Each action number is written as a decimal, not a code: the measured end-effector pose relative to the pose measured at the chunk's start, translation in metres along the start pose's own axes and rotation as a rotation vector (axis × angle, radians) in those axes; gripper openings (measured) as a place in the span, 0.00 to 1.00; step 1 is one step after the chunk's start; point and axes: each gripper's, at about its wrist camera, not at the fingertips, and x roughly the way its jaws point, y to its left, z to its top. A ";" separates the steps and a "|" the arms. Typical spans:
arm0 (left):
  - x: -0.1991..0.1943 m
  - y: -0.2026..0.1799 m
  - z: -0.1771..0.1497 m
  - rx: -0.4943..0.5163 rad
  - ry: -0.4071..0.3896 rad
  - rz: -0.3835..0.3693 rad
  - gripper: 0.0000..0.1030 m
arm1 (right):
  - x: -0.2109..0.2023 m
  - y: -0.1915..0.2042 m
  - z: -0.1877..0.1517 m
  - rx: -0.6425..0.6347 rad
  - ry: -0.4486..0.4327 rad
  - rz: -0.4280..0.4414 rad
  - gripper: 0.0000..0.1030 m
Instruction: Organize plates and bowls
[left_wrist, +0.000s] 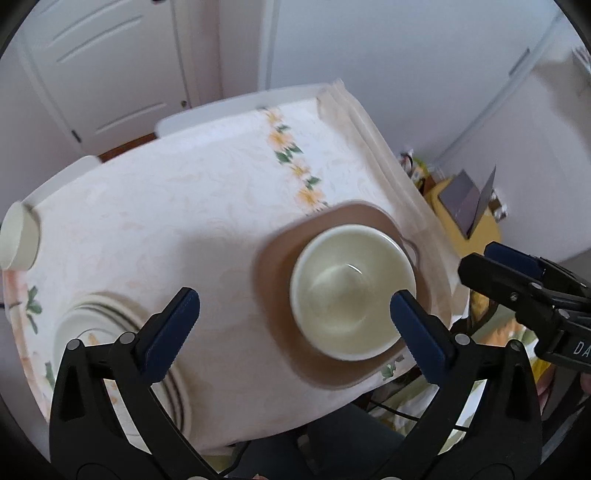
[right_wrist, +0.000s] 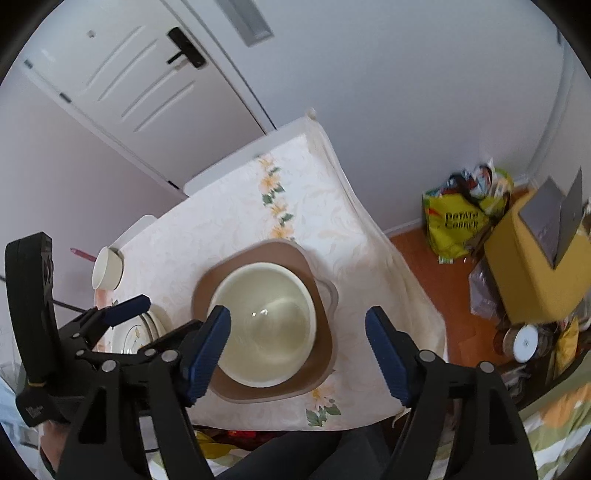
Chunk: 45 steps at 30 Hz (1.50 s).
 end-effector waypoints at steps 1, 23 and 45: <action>-0.009 0.007 0.000 -0.016 -0.017 0.008 1.00 | -0.003 0.006 0.002 -0.024 -0.007 0.002 0.71; -0.154 0.271 -0.004 -0.502 -0.377 0.333 1.00 | 0.044 0.302 0.082 -0.645 -0.051 0.270 1.00; 0.009 0.454 -0.048 -1.053 -0.253 0.114 0.37 | 0.322 0.427 0.089 -0.748 0.397 0.306 0.49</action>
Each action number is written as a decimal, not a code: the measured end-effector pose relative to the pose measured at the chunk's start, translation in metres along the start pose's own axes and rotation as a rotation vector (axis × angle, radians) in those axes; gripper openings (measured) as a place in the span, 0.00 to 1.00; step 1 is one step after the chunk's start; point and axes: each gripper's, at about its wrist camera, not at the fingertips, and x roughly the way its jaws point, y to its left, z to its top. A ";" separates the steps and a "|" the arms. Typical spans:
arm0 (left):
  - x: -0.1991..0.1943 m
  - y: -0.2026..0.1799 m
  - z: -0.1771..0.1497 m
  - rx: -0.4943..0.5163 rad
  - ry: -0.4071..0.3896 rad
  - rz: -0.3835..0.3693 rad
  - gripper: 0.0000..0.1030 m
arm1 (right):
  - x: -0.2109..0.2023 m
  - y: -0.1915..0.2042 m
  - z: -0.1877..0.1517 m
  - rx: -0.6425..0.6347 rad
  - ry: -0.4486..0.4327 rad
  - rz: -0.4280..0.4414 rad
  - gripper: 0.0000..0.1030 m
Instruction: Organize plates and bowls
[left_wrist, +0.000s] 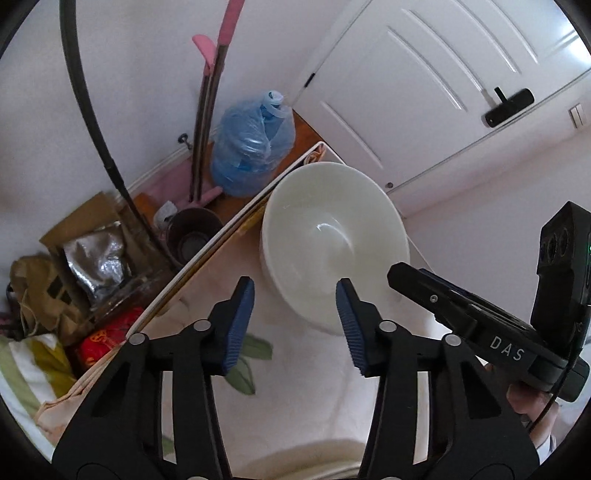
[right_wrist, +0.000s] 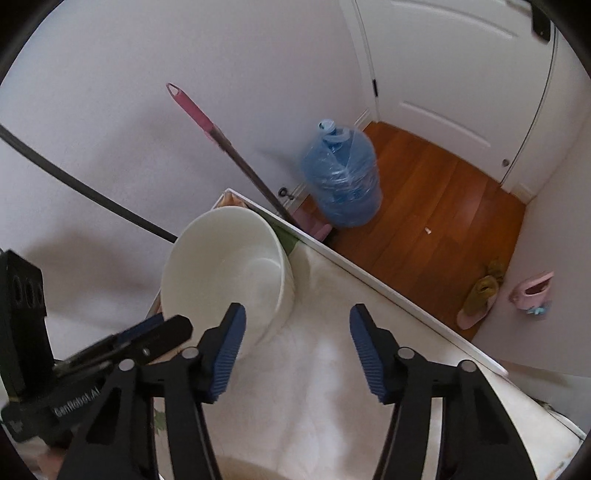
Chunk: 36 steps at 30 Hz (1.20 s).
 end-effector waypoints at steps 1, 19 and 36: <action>0.002 0.002 0.002 -0.003 -0.001 0.000 0.35 | 0.005 0.001 0.005 0.000 0.006 0.004 0.48; 0.003 -0.010 0.004 0.052 -0.062 0.019 0.19 | 0.014 0.007 0.001 -0.009 -0.031 0.028 0.16; -0.113 -0.127 -0.098 0.382 -0.092 -0.091 0.19 | -0.169 0.007 -0.106 0.124 -0.284 -0.121 0.16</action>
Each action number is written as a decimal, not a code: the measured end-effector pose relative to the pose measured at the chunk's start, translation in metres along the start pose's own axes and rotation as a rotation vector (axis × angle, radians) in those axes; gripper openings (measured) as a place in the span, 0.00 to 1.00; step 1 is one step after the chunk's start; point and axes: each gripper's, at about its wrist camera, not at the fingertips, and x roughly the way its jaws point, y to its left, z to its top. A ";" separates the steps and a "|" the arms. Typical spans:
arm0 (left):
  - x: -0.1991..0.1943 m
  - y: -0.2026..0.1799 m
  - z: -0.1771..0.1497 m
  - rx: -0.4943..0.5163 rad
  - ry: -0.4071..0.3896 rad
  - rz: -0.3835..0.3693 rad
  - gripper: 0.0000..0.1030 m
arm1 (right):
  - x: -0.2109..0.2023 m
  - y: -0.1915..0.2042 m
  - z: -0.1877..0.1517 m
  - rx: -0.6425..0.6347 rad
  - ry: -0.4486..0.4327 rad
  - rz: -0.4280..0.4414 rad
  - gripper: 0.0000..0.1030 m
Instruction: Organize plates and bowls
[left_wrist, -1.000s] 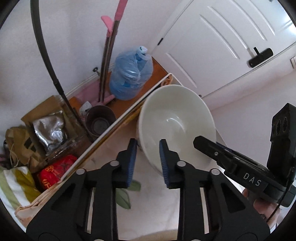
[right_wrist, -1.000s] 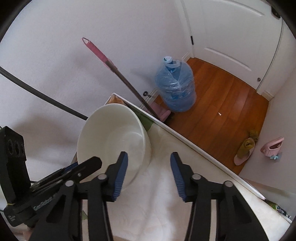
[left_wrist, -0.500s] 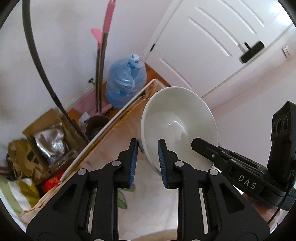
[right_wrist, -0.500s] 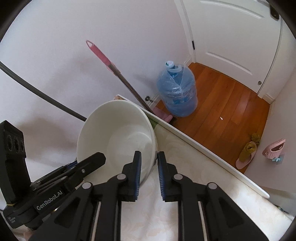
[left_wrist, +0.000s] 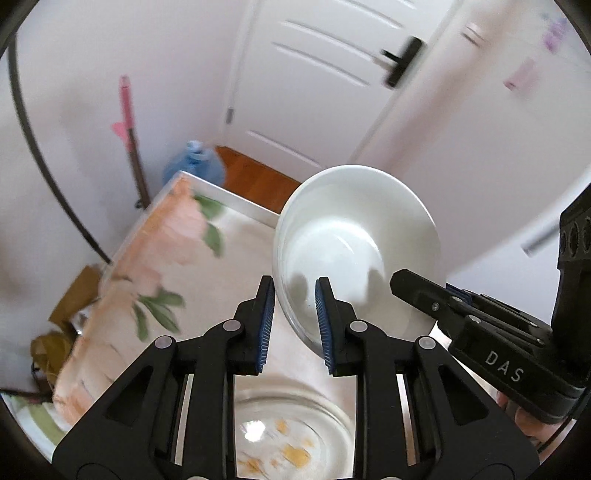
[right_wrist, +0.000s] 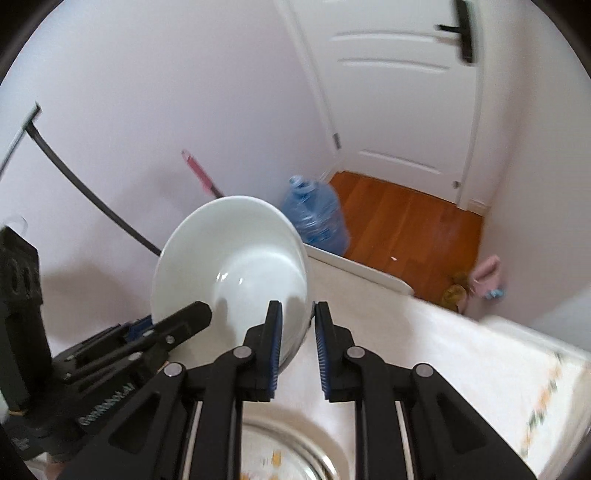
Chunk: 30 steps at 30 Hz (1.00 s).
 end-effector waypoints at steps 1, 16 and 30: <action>-0.004 -0.010 -0.007 0.016 0.007 -0.015 0.19 | -0.014 -0.004 -0.009 0.009 -0.008 -0.022 0.16; -0.018 -0.171 -0.144 0.319 0.197 -0.189 0.19 | -0.151 -0.102 -0.164 0.284 -0.051 -0.248 0.16; 0.034 -0.218 -0.224 0.450 0.416 -0.143 0.19 | -0.153 -0.163 -0.255 0.441 0.021 -0.277 0.16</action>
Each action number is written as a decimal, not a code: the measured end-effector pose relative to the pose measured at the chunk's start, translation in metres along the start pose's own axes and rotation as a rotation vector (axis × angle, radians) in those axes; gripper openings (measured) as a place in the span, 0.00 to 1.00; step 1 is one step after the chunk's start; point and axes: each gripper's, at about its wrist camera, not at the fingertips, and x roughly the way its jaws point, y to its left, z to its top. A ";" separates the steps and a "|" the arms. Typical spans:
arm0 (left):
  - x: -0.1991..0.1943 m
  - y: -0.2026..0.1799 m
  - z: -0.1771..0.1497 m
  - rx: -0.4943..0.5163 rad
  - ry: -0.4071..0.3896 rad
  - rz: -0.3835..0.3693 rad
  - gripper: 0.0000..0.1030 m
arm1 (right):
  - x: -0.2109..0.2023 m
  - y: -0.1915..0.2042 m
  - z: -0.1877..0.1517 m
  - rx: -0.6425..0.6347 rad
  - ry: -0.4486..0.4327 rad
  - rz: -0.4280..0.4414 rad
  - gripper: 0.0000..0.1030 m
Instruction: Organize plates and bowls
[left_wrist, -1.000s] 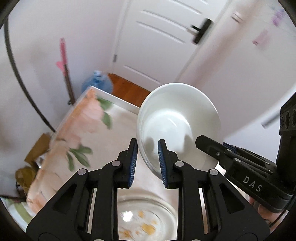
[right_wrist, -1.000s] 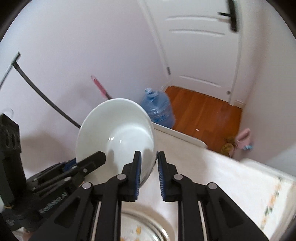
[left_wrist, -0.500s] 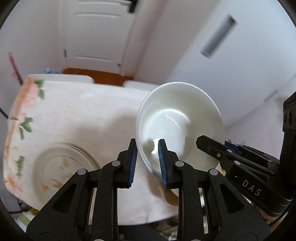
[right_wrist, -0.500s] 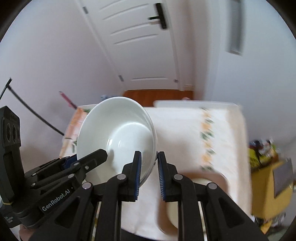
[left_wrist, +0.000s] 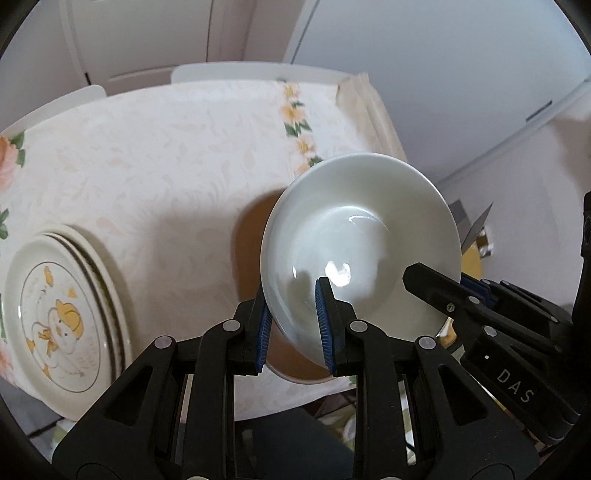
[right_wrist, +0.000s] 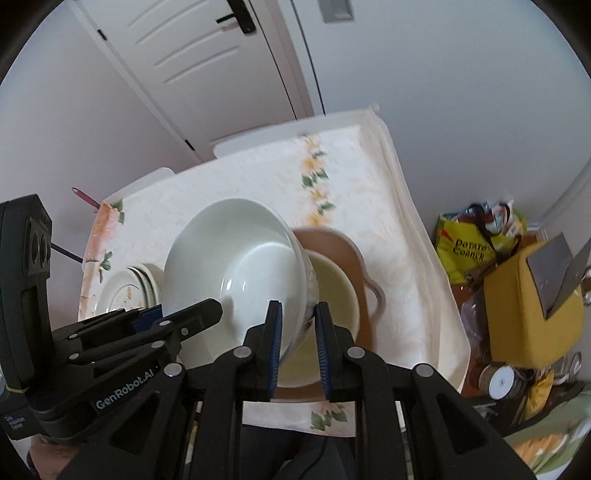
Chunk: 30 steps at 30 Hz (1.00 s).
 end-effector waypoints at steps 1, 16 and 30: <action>0.004 0.003 0.001 0.003 0.007 0.004 0.19 | 0.003 -0.003 -0.001 0.005 0.006 0.000 0.16; 0.024 -0.016 0.006 0.152 0.035 0.139 0.19 | 0.021 -0.013 -0.015 -0.011 0.055 -0.028 0.16; 0.029 -0.022 0.010 0.199 0.074 0.152 0.37 | 0.021 -0.026 -0.017 0.041 0.058 0.001 0.17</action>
